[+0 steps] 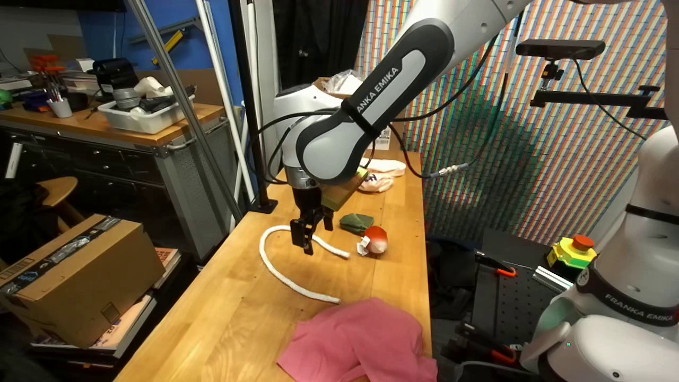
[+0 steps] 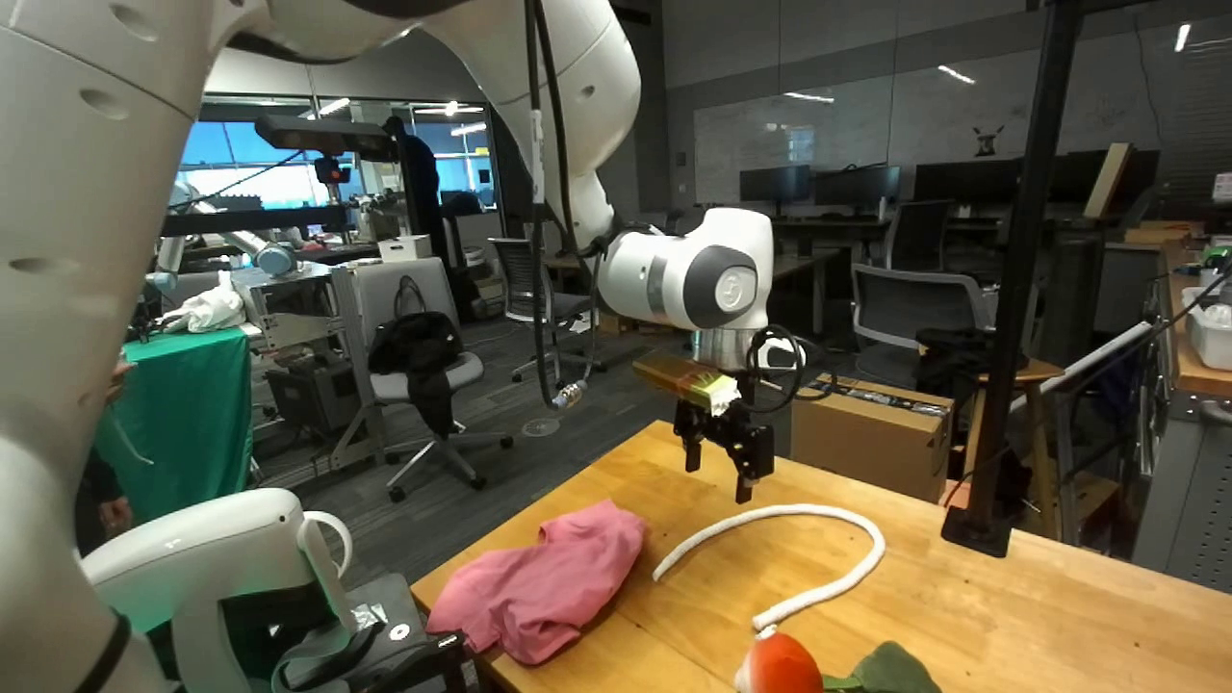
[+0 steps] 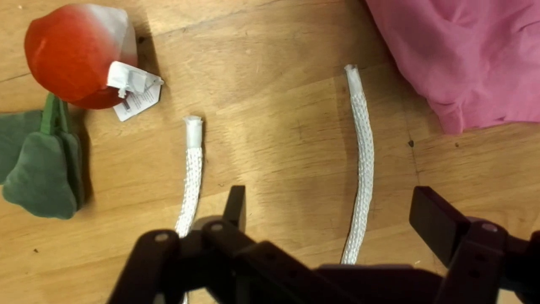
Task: Separate the objects on the table.
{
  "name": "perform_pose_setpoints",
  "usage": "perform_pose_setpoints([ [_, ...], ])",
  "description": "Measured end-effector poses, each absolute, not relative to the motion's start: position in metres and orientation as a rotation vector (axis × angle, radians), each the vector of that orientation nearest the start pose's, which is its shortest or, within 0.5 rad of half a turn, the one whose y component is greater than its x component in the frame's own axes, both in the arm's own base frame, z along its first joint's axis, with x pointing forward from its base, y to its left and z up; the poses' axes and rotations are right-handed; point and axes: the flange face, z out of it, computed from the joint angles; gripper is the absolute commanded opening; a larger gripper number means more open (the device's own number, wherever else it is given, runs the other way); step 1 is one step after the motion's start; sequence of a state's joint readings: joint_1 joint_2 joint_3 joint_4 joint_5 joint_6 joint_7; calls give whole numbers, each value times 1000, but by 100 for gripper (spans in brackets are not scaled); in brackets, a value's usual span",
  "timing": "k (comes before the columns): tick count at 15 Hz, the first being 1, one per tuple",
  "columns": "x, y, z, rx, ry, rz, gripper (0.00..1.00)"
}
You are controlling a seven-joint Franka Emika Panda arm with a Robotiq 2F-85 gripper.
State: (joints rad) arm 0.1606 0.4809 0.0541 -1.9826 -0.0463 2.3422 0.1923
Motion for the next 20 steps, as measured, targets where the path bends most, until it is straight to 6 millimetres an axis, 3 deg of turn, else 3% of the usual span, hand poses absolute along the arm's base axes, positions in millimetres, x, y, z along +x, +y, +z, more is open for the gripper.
perform_pose_setpoints([
  [7, 594, 138, 172, -3156, -111, 243, 100],
  [20, 594, 163, 131, -3148, -162, 277, 100],
])
